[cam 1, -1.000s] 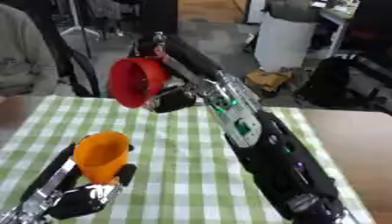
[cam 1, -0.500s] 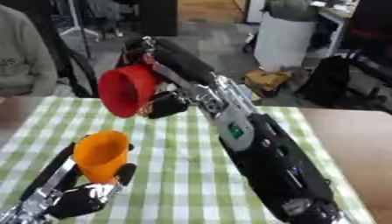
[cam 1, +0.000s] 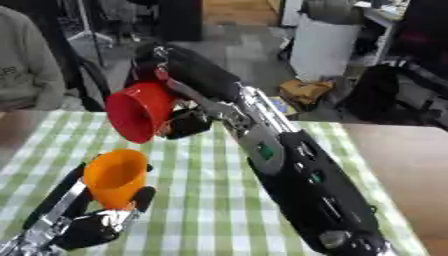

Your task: Pour the contents of one cup into another cup.

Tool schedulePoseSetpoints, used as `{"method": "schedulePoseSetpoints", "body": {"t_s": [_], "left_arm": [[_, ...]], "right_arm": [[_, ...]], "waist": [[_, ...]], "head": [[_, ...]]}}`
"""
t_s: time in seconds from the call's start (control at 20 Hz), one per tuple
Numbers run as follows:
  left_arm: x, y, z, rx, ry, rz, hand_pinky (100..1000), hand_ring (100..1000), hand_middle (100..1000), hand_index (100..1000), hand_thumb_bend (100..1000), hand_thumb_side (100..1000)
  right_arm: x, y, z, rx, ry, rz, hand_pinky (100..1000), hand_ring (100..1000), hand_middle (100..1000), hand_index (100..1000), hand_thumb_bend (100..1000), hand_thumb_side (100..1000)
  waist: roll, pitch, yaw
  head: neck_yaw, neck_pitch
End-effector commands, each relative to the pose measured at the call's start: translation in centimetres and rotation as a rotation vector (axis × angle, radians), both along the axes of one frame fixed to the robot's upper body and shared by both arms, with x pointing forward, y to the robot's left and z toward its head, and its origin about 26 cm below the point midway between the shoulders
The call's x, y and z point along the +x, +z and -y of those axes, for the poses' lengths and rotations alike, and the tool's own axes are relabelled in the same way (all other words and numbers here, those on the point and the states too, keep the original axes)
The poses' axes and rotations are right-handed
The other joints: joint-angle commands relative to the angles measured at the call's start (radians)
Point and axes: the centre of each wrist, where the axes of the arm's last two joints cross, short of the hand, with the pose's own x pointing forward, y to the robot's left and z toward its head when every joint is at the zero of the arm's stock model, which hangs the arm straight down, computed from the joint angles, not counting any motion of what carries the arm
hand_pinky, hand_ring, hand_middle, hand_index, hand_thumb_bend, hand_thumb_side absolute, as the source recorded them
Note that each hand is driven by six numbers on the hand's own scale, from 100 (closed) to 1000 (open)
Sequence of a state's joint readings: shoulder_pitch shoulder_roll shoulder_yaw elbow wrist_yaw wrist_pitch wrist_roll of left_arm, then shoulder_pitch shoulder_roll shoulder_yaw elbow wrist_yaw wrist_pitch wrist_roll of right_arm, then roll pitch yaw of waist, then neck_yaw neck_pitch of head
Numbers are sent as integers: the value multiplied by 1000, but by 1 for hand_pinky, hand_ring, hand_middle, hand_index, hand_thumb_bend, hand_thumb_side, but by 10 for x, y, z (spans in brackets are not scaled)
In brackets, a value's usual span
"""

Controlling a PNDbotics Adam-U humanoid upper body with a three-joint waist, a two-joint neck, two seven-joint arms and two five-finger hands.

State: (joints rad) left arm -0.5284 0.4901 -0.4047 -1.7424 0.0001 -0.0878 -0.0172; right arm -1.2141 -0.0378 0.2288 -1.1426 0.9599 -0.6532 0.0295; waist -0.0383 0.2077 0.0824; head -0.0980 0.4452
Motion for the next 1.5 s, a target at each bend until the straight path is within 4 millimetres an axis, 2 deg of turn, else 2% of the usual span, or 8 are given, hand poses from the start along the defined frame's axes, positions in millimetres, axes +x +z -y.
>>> {"method": "schedulePoseSetpoints", "body": {"t_s": [0.05, 0.55, 1.3, 1.4, 1.5], "left_arm": [[-1, 11, 3, 0, -15, 32, 470, 419, 427, 690, 100, 505], [-2, 12, 3, 1, -14, 34, 468, 420, 427, 690, 100, 503], [-2, 12, 3, 1, -14, 36, 467, 421, 428, 692, 100, 502], [-2, 12, 3, 2, -10, 35, 467, 422, 431, 693, 100, 507], [-1, 9, 2, 4, -1, 36, 468, 426, 448, 698, 100, 548]], "right_arm": [[-8, 19, -3, -3, 11, 94, 862, 625, 219, 587, 100, 100], [-10, 19, -5, -34, -5, 183, 869, 650, 244, 590, 100, 100], [-9, 22, 1, -35, -13, 222, 869, 654, 246, 587, 100, 100], [-9, 22, 1, -31, -14, 221, 869, 651, 243, 587, 100, 100], [-9, 22, 2, -24, -15, 219, 868, 649, 242, 586, 100, 100]], "waist": [[8, -21, -1], [9, -21, -2], [9, -21, -4], [9, -21, -3], [9, -21, -3]], "head": [[1, -15], [1, -17], [1, -20], [1, -21], [1, -22]]}}
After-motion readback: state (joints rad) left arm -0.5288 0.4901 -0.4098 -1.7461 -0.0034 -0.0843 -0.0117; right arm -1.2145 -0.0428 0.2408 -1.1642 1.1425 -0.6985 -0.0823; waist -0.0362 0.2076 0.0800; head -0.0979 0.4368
